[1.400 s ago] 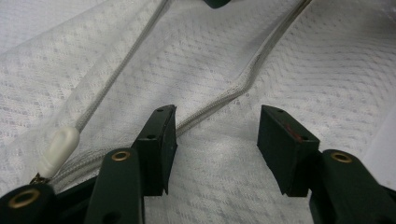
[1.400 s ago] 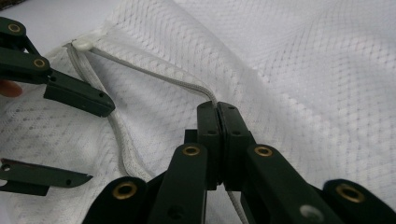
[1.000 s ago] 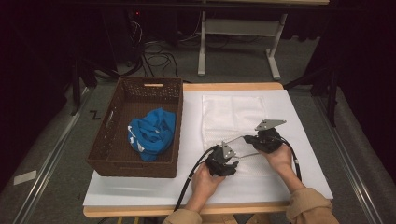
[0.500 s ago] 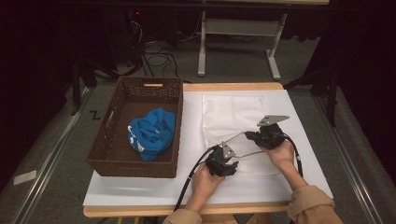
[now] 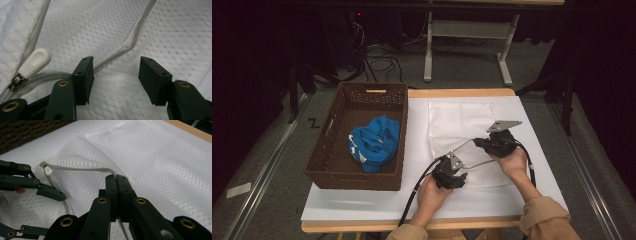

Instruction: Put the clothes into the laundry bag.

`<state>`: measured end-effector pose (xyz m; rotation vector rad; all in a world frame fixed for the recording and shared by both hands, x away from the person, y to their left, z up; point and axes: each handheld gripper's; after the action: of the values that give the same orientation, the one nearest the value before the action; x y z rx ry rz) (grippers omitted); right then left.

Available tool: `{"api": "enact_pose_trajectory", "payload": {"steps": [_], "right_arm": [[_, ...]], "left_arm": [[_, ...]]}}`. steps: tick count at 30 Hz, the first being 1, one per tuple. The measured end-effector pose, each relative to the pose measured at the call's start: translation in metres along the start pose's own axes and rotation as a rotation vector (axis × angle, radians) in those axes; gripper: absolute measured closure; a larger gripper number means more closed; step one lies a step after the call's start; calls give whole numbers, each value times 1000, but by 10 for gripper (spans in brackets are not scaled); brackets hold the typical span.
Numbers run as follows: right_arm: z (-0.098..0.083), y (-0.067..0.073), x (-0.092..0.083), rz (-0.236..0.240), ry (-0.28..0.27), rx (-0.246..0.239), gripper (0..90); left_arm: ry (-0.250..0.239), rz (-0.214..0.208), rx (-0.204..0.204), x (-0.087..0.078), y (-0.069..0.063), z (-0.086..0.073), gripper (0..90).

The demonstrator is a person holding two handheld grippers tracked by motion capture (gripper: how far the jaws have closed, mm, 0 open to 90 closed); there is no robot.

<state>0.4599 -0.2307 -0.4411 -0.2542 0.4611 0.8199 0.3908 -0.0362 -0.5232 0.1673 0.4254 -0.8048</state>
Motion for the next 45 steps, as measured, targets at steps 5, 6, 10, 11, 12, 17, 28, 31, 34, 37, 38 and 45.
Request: {"api": "enact_pose_trajectory", "payload": {"steps": [5, 6, 10, 11, 12, 17, 28, 31, 34, 37, 38, 45], "right_arm": [[4, -2, -2, 0, -12, 9, 894], [5, -2, -2, 0, -13, 9, 894], [9, -2, -3, 1, -19, -1, 894], [10, -1, -3, 0, -23, 3, 894], [11, -1, -3, 1, -23, 5, 894], [13, -2, -4, 0, -22, -1, 894], [20, -4, -9, 4, -33, 5, 895], [22, -5, -10, 1, -35, -1, 894], [25, -6, -11, -5, -32, 1, 895], [28, -5, -10, -3, -46, -6, 895], [29, -5, -11, -5, -43, -8, 894], [30, -4, -11, -8, -38, -17, 894]], "left_arm": [[0, 0, 0, 0, 0, 0, 458], [0, 0, 0, 0, 0, 0, 458], [0, 0, 0, 0, 0, 0, 457], [0, 0, 0, 0, 0, 0, 456], [0, 0, 0, 0, 0, 0, 456], [0, 0, 1, 0, 0, 0, 455], [0, 0, 0, 0, 0, 0, 454], [1, 3, 3, 0, 0, 0, 454], [1, 4, 5, 0, -1, 0, 453], [1, 6, 9, 0, -1, 0, 454], [1, 6, 9, 0, -1, 0, 453], [2, -3, -6, 1, 1, 0, 451]]}}
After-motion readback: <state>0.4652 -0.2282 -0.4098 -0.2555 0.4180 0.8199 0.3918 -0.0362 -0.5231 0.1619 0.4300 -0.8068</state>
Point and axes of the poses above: each handheld gripper's, and its own axes: x roughly forward along the jaws, z roughly out of its top, y roughly to its left, and after that the axes turned 14 degrees about -y, right-handed
